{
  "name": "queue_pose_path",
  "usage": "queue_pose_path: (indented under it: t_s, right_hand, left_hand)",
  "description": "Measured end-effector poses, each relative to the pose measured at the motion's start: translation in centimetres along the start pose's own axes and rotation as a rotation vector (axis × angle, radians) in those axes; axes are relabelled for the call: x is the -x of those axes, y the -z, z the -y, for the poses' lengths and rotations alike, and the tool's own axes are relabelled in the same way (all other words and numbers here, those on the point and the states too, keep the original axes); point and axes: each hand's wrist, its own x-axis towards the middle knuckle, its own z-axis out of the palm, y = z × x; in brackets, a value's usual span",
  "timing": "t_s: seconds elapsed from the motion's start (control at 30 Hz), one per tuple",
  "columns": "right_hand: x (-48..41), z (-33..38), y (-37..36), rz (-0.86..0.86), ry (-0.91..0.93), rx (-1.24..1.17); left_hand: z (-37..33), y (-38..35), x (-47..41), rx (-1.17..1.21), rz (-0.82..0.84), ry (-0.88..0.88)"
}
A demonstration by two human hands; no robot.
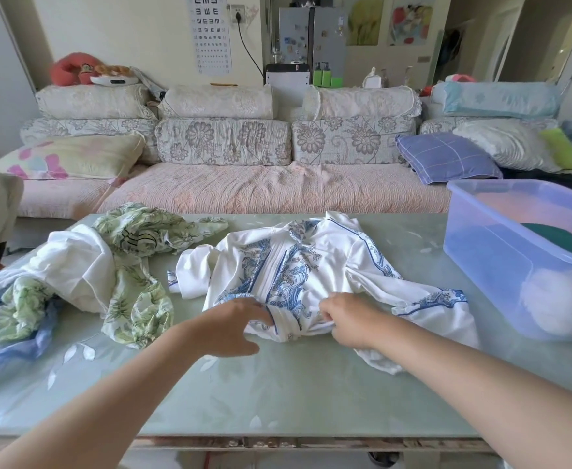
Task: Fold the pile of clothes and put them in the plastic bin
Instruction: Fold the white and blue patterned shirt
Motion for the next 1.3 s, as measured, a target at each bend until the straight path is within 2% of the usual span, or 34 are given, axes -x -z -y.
queue_pose_path:
  t_s: [0.1,0.2,0.27,0.4,0.47,0.53,0.6,0.63,0.67,0.7,0.73,0.83,0.9,0.97,1.07,1.17,1.23,1.3]
  right_hand:
    - [-0.8,-0.8,0.5,-0.155,-0.065,-0.116]
    - [-1.0,-1.0,1.5,-0.247,-0.116,-0.177]
    - [-0.7,-0.9,2.3,-0.189,-0.150,-0.205]
    - [-0.2,-1.1,3.0,0.063,-0.125,-0.256]
    - [-0.2,-1.0,3.0,0.254,-0.087,-0.291]
    - [0.0,-0.7,2.8,0.490,-0.088,-0.321]
    - [0.4,-0.5,2.7,0.758,-0.113,-0.455]
    - [0.6,-0.5,2.9,0.841,-0.131,-0.547]
    - [0.7,-0.6,3.0,0.852,-0.144,-0.626]
    - [0.4,-1.1,2.9,0.770,-0.159,-0.682]
    - [0.1,-1.7,2.9,0.612,-0.177,-0.712]
    - [-1.0,-4.5,2.4,0.049,-0.254,-0.578]
    - [-1.3,-6.7,1.8,-0.122,-0.329,-0.346]
    - [-1.0,-8.5,1.0,-0.058,-0.372,-0.138]
    - [-0.5,-10.3,-0.2,0.052,-0.349,-0.079]
    - [-0.3,-11.9,-0.6,-0.016,-0.204,-0.047]
    - [-0.6,-12.7,-0.5,-0.003,-0.119,0.046]
    - [-0.9,-13.5,0.1,0.013,-0.164,0.163]
  left_hand:
    - [0.9,-1.4,-0.4,-0.167,-0.104,0.032]
    - [0.9,-1.8,-0.6,-0.158,-0.149,0.121]
    - [0.5,-1.3,-0.5,-0.185,-0.159,0.147]
    - [0.0,0.0,-0.9,-0.169,-0.164,0.230]
    - [-0.6,1.2,-1.0,-0.068,0.032,0.269]
    - [-1.5,2.2,-0.7,-0.032,0.363,0.254]
    - [-2.4,2.8,0.0,-0.001,0.621,0.266]
    - [-2.6,3.0,0.2,0.033,0.708,0.286]
    - [-2.8,3.2,0.3,0.097,0.768,0.302]
    - [-2.9,3.4,0.2,0.176,0.784,0.299]
    - [-3.0,3.6,-0.2,0.240,0.732,0.284]
    - [-3.3,3.3,-2.5,0.286,0.313,0.237]
    - [-3.8,2.4,-4.4,0.256,0.108,0.220]
    - [-4.6,1.3,-6.4,0.187,0.031,0.174]
    - [-6.1,-0.1,-9.1,0.107,0.060,0.094]
    - [-7.5,-1.7,-11.5,-0.002,0.143,0.020]
    - [-8.2,-2.5,-12.8,-0.099,0.178,-0.027]
    - [-8.8,-3.2,-13.9,-0.139,0.172,-0.074]
